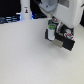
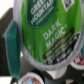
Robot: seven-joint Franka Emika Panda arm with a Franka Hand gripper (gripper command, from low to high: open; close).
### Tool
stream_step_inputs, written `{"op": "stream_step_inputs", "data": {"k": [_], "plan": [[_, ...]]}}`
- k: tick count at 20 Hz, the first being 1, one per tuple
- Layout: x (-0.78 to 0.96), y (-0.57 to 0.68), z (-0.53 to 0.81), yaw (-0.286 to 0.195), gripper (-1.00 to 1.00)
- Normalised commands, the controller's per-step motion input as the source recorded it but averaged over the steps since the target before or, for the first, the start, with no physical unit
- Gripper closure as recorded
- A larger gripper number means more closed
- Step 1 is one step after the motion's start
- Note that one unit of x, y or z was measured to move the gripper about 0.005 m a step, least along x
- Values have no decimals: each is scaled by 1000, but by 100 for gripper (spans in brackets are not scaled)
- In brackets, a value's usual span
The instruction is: Open the kcup holder, insert the kcup into the holder, and close the kcup holder
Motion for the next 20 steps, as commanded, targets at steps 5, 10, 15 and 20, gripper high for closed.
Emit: {"op": "stream_step_inputs", "data": {"k": [5, 10, 15, 20], "plan": [[-273, 516, 208, 67, 100], [-147, 483, 230, 45, 100], [-224, 448, 56, 72, 100], [-238, 399, -32, 124, 100]]}}
